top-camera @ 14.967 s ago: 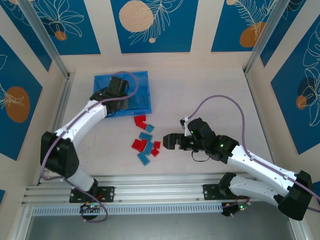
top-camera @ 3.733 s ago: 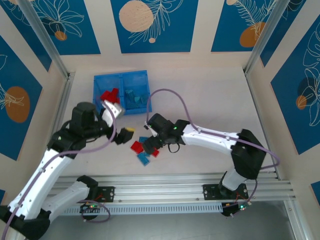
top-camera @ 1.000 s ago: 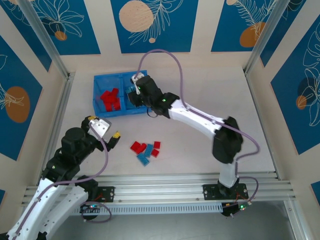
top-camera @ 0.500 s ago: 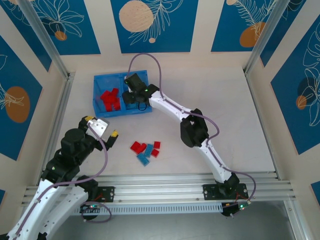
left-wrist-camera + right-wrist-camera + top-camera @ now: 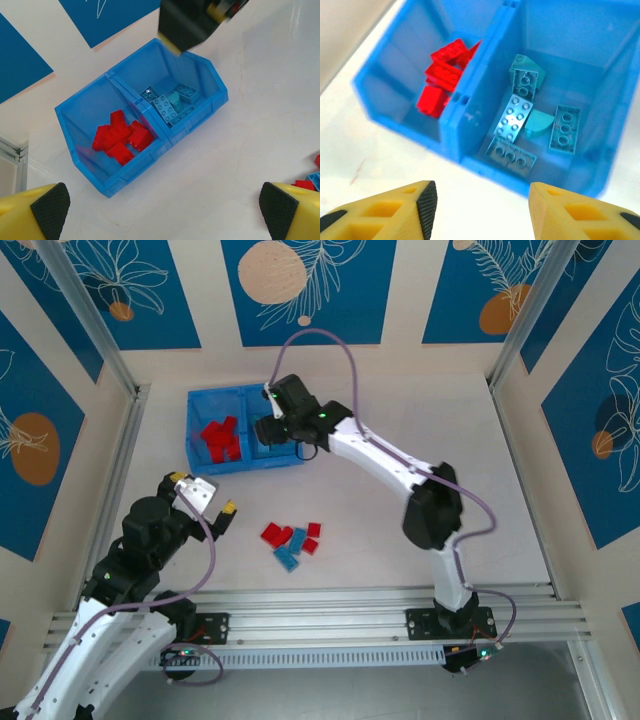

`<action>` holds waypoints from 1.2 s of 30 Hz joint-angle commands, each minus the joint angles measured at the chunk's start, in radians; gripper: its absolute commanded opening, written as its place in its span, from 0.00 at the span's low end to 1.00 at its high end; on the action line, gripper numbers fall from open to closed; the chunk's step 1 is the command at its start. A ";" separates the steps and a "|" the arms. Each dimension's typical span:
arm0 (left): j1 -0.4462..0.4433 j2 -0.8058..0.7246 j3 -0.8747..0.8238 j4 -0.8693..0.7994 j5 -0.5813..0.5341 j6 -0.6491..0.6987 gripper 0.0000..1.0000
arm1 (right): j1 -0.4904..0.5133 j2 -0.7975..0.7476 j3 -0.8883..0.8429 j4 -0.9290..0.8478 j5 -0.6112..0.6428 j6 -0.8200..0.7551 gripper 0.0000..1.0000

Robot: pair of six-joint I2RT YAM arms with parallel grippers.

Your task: Sort the legos into containers by color

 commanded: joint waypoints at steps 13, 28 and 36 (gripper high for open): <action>-0.014 0.583 0.199 -0.181 0.290 -0.537 1.00 | 0.058 -0.891 -0.997 0.170 -0.133 0.233 0.76; -0.069 1.006 0.146 0.049 0.311 -0.722 0.76 | 0.060 -1.080 -1.194 0.179 -0.086 0.417 0.80; -0.092 1.099 0.140 0.072 0.334 -0.719 0.72 | 0.075 -1.068 -1.191 0.179 -0.091 0.430 0.80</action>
